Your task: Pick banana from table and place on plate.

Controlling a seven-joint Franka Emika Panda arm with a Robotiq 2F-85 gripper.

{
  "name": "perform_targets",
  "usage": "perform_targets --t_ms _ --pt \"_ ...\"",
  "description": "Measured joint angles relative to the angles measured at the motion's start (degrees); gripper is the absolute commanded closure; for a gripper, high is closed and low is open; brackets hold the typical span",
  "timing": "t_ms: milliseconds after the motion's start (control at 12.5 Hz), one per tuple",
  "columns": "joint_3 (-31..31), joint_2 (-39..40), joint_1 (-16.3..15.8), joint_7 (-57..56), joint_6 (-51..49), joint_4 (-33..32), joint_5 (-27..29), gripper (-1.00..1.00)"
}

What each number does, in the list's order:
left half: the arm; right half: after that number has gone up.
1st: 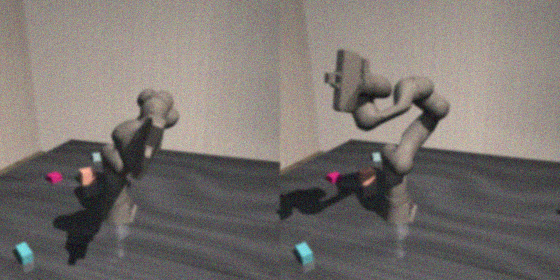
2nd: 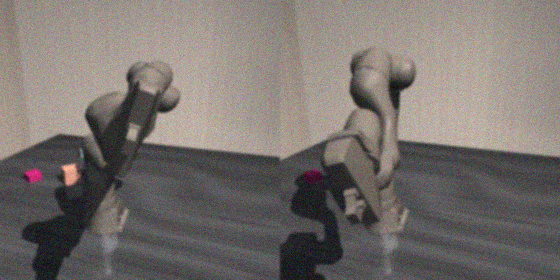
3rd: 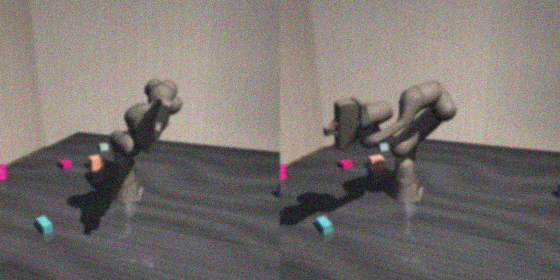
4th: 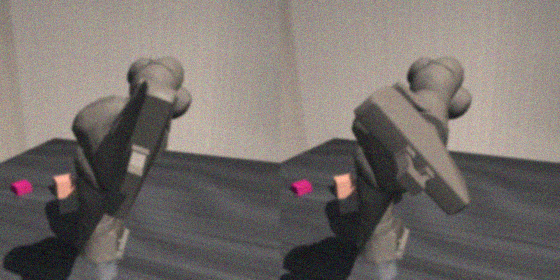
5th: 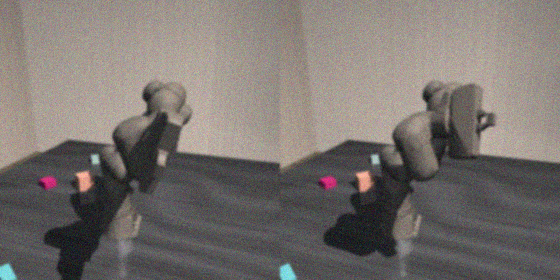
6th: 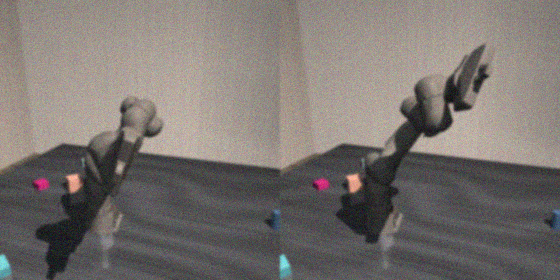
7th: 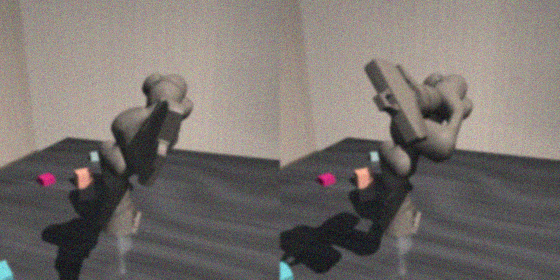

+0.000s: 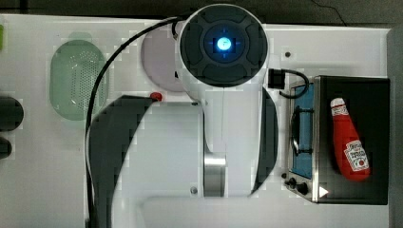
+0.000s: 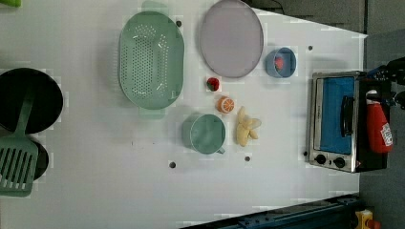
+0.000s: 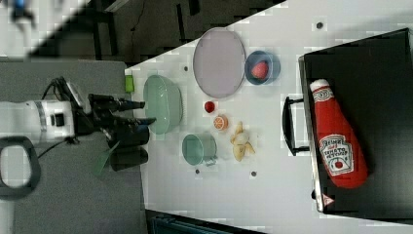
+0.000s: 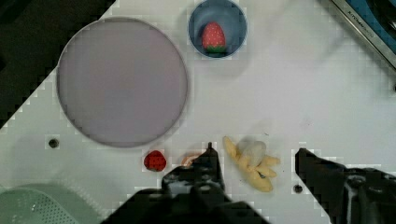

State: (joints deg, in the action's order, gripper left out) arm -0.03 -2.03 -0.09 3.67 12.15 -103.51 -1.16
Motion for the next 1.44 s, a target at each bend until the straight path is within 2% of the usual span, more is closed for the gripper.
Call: perform_targets --t_ms 240,400,560,720,960,1200,1440 --pt "1.12 -19.35 1.51 1.68 -11.40 -17.46 0.21 -0.99" --pt "2.65 -28.49 1.23 1.94 -9.77 -21.71 -0.03 -1.00" --pt "3.26 -30.62 0.79 3.24 -4.11 -20.25 0.13 -1.00" --pt "3.15 -27.43 1.20 3.34 2.22 -19.47 -0.02 -1.00" --pt "0.26 -14.24 2.31 3.36 9.13 -21.04 -0.46 -1.00" --pt "-3.50 -2.33 1.50 3.65 16.22 -26.97 0.51 -1.00" --pt "-2.54 5.67 -0.36 3.66 23.83 -31.89 1.82 -1.00"
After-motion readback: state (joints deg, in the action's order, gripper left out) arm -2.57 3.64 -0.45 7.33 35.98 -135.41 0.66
